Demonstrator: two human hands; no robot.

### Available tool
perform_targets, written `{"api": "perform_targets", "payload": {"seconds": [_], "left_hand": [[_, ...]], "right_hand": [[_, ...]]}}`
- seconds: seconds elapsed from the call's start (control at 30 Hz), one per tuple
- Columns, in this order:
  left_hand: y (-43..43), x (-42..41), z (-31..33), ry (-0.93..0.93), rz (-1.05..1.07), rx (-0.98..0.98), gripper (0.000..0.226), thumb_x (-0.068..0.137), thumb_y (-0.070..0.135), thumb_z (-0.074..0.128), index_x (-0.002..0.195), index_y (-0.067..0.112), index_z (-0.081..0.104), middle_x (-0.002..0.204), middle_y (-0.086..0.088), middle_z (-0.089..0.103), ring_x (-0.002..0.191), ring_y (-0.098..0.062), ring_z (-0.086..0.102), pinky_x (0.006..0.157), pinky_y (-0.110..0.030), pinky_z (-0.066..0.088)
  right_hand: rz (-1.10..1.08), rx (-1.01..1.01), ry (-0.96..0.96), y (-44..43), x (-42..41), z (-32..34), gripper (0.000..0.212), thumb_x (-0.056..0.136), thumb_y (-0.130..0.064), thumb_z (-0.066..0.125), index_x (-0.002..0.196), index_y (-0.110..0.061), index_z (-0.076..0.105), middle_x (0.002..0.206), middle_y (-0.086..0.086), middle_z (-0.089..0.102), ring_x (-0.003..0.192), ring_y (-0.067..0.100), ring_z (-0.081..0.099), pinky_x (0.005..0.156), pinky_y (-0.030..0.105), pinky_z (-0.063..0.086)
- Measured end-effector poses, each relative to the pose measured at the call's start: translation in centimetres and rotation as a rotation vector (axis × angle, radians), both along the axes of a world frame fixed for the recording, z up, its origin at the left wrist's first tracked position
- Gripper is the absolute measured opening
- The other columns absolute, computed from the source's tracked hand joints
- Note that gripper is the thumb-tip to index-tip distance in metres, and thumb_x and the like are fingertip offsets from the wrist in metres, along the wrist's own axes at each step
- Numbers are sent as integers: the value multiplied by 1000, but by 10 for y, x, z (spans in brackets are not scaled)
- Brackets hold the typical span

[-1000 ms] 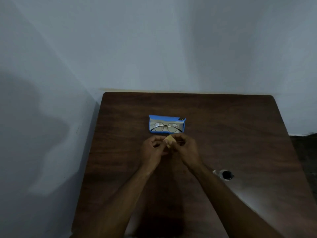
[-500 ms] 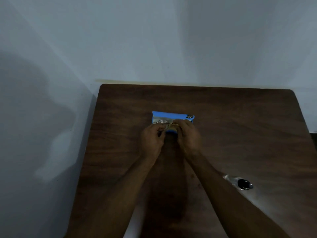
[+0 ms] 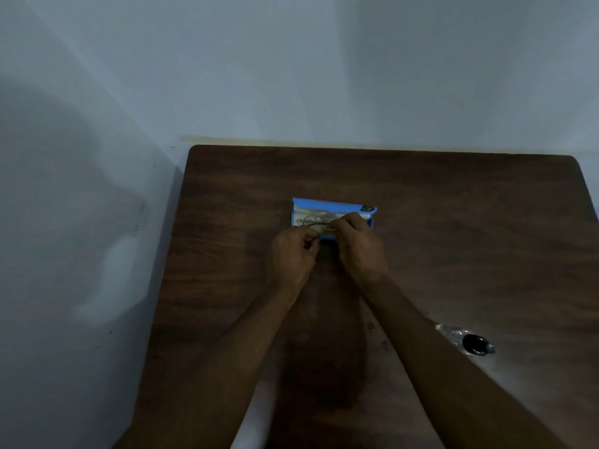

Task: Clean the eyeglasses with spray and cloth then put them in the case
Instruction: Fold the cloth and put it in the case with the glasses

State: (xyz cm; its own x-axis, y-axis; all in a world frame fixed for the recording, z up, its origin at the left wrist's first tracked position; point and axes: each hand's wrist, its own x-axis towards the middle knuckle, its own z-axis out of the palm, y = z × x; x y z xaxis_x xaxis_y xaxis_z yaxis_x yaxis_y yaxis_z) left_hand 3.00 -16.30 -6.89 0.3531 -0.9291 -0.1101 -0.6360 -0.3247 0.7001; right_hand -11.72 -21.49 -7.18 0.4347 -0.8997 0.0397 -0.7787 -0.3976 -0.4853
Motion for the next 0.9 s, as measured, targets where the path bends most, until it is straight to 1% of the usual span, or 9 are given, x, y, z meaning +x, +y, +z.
{"api": "perform_targets", "payload": {"seconds": [0.13, 0.23, 0.37, 0.43, 0.53, 0.67, 0.73, 0.83, 0.9], "left_hand": [[1, -4, 2, -23, 10, -9, 14, 96, 21, 74, 107, 16, 78, 104, 1, 77, 96, -13, 69, 87, -26, 54], [0, -6, 2, -45, 7, -12, 15, 96, 23, 74, 109, 17, 78, 103, 1, 77, 96, -14, 69, 86, -25, 52], [0, -8, 1, -48, 11, -30, 14, 95, 25, 74, 108, 19, 78, 102, 3, 77, 95, -12, 69, 86, -28, 55], [0, -8, 1, -40, 14, -33, 14, 94, 25, 75, 107, 20, 78, 100, 4, 77, 92, -11, 70, 86, -32, 58], [2, -8, -3, 13, 25, -56, 12, 93, 21, 75, 105, 20, 77, 96, 6, 77, 87, -7, 70, 83, -30, 60], [6, -10, 0, 73, 70, -120, 6, 93, 18, 74, 99, 18, 76, 91, 9, 76, 77, 2, 66, 74, -11, 54], [6, -9, 0, 187, 181, -144, 7, 96, 18, 70, 90, 20, 73, 82, 9, 72, 73, -1, 66, 70, -18, 56], [-4, 4, 1, 373, 462, -177, 13, 97, 37, 60, 85, 33, 65, 82, 7, 69, 77, -20, 72, 70, -50, 63], [-18, 16, 5, 455, 612, -145, 18, 96, 53, 57, 94, 36, 62, 92, 7, 68, 83, -21, 71, 67, -48, 64]], "right_hand": [[4, -54, 16, -2, 0, 0, 29, 94, -6, 68, 123, -11, 66, 118, 13, 70, 103, 30, 65, 81, 42, 53], [49, -133, 70, -3, -3, -10, 31, 83, -2, 79, 113, -9, 72, 115, 14, 73, 101, 33, 66, 82, 44, 54], [70, -135, 23, -1, -6, -19, 33, 82, -1, 80, 113, -9, 73, 118, 13, 68, 104, 32, 63, 84, 45, 56], [77, -149, 3, 1, -7, -19, 34, 83, -1, 77, 116, -7, 72, 120, 15, 68, 107, 35, 65, 85, 49, 57], [72, -218, -49, 8, -14, -16, 33, 91, -12, 61, 121, -6, 71, 123, 17, 68, 113, 36, 63, 92, 50, 54], [-69, -266, -175, 22, -24, -8, 37, 88, -9, 50, 119, -4, 70, 123, 16, 64, 114, 30, 55, 94, 46, 52], [-262, -218, -304, 26, -26, 1, 30, 89, -4, 53, 115, -6, 67, 121, 14, 60, 114, 28, 54, 94, 45, 50], [-558, -79, -536, 20, -23, 15, 24, 98, -8, 59, 122, -10, 60, 124, 8, 57, 116, 23, 55, 98, 40, 48], [-672, 47, -621, 8, -18, 19, 31, 105, -26, 58, 134, -15, 55, 131, 4, 58, 119, 20, 57, 99, 35, 48]]}}
